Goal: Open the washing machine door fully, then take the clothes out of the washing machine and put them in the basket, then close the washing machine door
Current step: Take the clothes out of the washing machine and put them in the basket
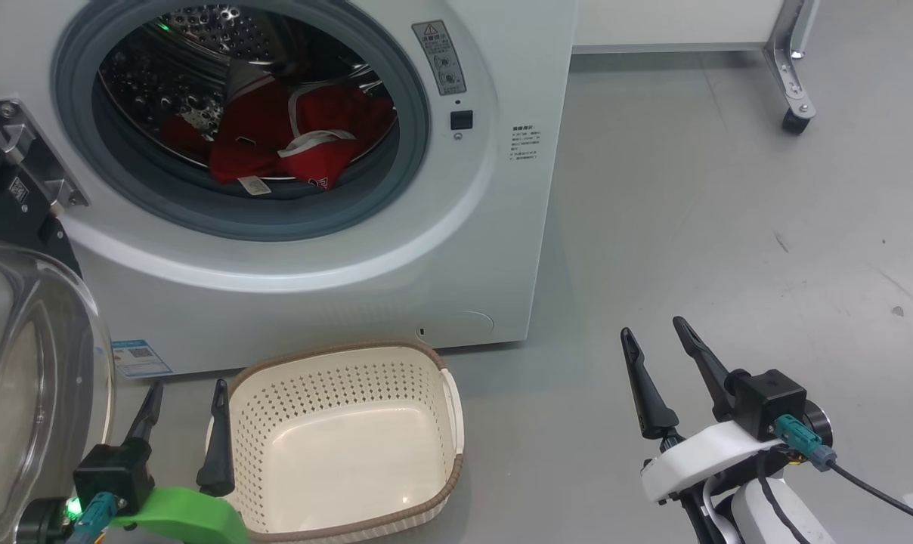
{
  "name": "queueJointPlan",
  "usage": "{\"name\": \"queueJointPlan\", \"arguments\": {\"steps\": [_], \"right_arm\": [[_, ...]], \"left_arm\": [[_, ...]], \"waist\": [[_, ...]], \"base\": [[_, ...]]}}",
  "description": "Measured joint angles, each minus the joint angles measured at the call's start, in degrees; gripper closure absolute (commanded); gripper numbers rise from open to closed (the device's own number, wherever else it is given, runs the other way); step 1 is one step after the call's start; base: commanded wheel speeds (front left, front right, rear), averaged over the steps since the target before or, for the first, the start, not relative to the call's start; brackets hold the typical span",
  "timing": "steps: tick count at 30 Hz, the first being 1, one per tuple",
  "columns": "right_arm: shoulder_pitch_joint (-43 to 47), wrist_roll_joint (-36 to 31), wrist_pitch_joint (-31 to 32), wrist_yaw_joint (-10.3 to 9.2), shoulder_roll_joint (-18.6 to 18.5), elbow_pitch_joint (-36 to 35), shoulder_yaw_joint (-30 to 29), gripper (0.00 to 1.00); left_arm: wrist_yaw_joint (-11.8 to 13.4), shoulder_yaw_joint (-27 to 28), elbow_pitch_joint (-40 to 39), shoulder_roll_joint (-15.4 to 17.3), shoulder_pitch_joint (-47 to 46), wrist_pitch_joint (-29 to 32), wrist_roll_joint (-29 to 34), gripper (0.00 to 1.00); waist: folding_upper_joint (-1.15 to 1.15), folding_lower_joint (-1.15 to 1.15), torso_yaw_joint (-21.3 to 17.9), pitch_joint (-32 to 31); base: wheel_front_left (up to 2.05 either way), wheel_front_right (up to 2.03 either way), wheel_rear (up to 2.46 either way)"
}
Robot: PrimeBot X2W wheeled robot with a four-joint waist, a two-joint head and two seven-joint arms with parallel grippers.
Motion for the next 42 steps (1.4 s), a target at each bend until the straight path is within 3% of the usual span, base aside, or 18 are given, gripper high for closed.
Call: {"name": "queueJointPlan", "arguments": {"steps": [42], "right_arm": [[0.0, -0.6, 0.0, 0.0, 0.0, -0.6, -0.6, 0.0]], "left_arm": [[0.2, -0.8, 0.1, -1.8, 0.1, 1.1, 0.1, 0.0]], "waist": [[0.0, 0.0, 0.5, 1.4]], "base": [[0.12, -0.12, 0.0]]}}
